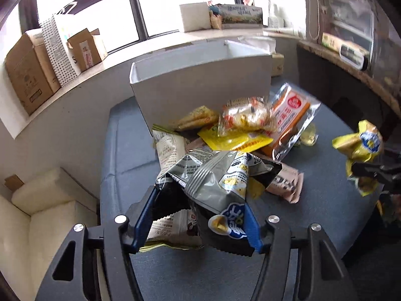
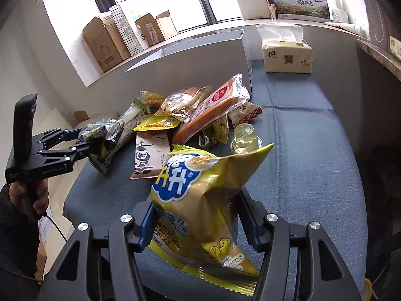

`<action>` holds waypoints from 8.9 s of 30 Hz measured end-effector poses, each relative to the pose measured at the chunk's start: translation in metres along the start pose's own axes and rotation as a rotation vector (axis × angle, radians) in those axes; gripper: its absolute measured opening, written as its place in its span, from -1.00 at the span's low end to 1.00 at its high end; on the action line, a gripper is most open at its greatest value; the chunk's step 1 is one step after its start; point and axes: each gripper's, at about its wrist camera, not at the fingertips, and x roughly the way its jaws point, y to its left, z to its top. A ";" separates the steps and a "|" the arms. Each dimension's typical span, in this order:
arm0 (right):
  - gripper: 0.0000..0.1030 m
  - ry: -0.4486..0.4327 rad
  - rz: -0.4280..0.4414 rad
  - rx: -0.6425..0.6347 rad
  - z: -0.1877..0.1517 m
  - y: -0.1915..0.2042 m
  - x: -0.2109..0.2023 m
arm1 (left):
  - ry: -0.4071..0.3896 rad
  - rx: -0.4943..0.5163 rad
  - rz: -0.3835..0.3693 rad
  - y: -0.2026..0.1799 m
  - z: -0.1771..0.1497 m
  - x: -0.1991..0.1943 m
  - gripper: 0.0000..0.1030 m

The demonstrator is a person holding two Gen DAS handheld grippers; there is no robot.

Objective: Organize snacks
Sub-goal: 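Lower both bags into the white box and open both grippers, then grasp the long white paper snack bag with the left gripper, then grasp the clear bag of golden sticks with the right gripper while the left lifts the white bag, then drop both bags into the white box and open both grippers, then grasp the round bun in clear wrapping with the right gripper, then grasp the yellow pouch with the left gripper, then carry the bun with the right gripper while the left carries the yellow pouch toward the box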

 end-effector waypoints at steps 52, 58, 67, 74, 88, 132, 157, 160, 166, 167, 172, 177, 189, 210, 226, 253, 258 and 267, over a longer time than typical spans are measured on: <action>1.00 -0.240 0.119 0.022 0.222 0.019 0.003 | -0.210 -0.221 0.007 0.049 0.160 0.007 1.00; 1.00 -0.264 0.126 -0.057 0.161 0.034 -0.033 | -0.197 -0.194 -0.042 0.034 0.101 -0.026 1.00; 1.00 -0.268 0.169 -0.006 0.071 0.040 -0.050 | -0.102 -0.240 -0.051 0.030 0.012 -0.030 1.00; 1.00 -0.207 0.168 -0.010 0.048 0.047 -0.042 | 0.023 -0.241 -0.047 0.036 0.000 0.021 1.00; 1.00 -0.125 0.118 -0.069 0.033 0.055 -0.028 | 0.210 -0.195 0.003 0.045 0.006 0.115 0.00; -0.49 0.122 -0.167 -0.661 0.146 0.147 0.204 | -0.063 -0.423 -0.016 0.079 -0.049 -0.051 -0.16; -0.66 -0.332 0.095 -0.053 0.197 0.006 0.000 | -0.182 -0.316 -0.110 0.039 0.135 0.006 -0.16; -0.66 -0.323 0.092 -0.033 0.220 -0.006 0.011 | -0.186 -0.303 -0.097 0.043 0.168 0.025 -0.16; -0.66 -0.284 0.070 -0.009 0.263 -0.017 0.045 | -0.174 -0.323 -0.104 0.062 0.216 0.066 -0.12; -0.66 -0.275 0.056 -0.016 0.271 -0.016 0.052 | -0.170 -0.331 -0.103 0.066 0.222 0.073 -0.09; -0.13 -0.214 -0.006 -0.024 0.299 -0.014 0.085 | -0.135 -0.338 -0.036 0.080 0.241 0.099 1.00; 1.00 -0.264 -0.029 0.009 0.297 -0.019 0.089 | -0.142 -0.327 -0.050 0.085 0.235 0.101 1.00; 1.00 -0.236 0.001 0.020 0.274 -0.019 0.070 | -0.150 -0.279 -0.038 0.073 0.212 0.070 1.00; 1.00 -0.116 0.049 -0.377 0.062 0.058 0.036 | -0.128 -0.253 -0.168 0.009 0.012 -0.032 1.00; 1.00 0.147 0.118 -0.651 0.102 0.086 0.141 | -0.082 -0.347 -0.221 0.025 -0.024 -0.026 1.00; 0.63 -0.211 0.009 -0.074 0.064 -0.015 -0.015 | 0.106 -0.199 -0.147 -0.031 0.060 0.092 1.00; 0.64 -0.234 -0.013 -0.031 0.048 -0.026 -0.030 | 0.204 -0.291 -0.078 -0.031 0.085 0.150 1.00; 0.64 -0.226 -0.016 -0.043 0.039 -0.024 -0.026 | 0.289 -0.260 0.076 -0.039 0.091 0.204 0.48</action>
